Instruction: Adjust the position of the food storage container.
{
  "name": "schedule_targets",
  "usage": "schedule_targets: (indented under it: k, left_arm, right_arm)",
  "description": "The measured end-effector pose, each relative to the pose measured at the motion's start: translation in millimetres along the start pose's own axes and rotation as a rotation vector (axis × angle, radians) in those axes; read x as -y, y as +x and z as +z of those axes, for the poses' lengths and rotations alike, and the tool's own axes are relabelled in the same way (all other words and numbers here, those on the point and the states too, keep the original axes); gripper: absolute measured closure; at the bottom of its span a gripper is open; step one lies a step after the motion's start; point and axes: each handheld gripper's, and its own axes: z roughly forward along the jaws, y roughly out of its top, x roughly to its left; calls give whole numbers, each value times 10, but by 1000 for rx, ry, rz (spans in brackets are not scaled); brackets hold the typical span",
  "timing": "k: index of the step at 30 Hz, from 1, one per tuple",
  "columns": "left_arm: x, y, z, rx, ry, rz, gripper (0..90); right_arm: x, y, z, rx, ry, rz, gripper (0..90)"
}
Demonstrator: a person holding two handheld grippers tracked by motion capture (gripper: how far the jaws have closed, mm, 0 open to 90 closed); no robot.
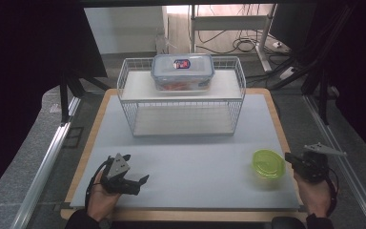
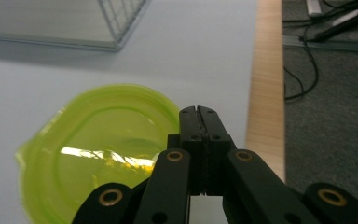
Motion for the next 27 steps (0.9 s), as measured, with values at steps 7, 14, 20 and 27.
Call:
schedule_targets:
  k: [7,14,20,27]
  left_arm:
    - [-5,-15,3,5,6,14,50]
    - [-4,-22,12,11,9,9,53]
    - [-4,-34,28,16,18,15,54]
    - [-8,-47,38,16,25,27,53]
  right_arm:
    - [71,-48,83,41,52,-10,897]
    - [97,-1,169,51,92,-25,897]
    - [90,36,186,34,93,-4,896]
    - [65,235,252,-45,105,-2,894]
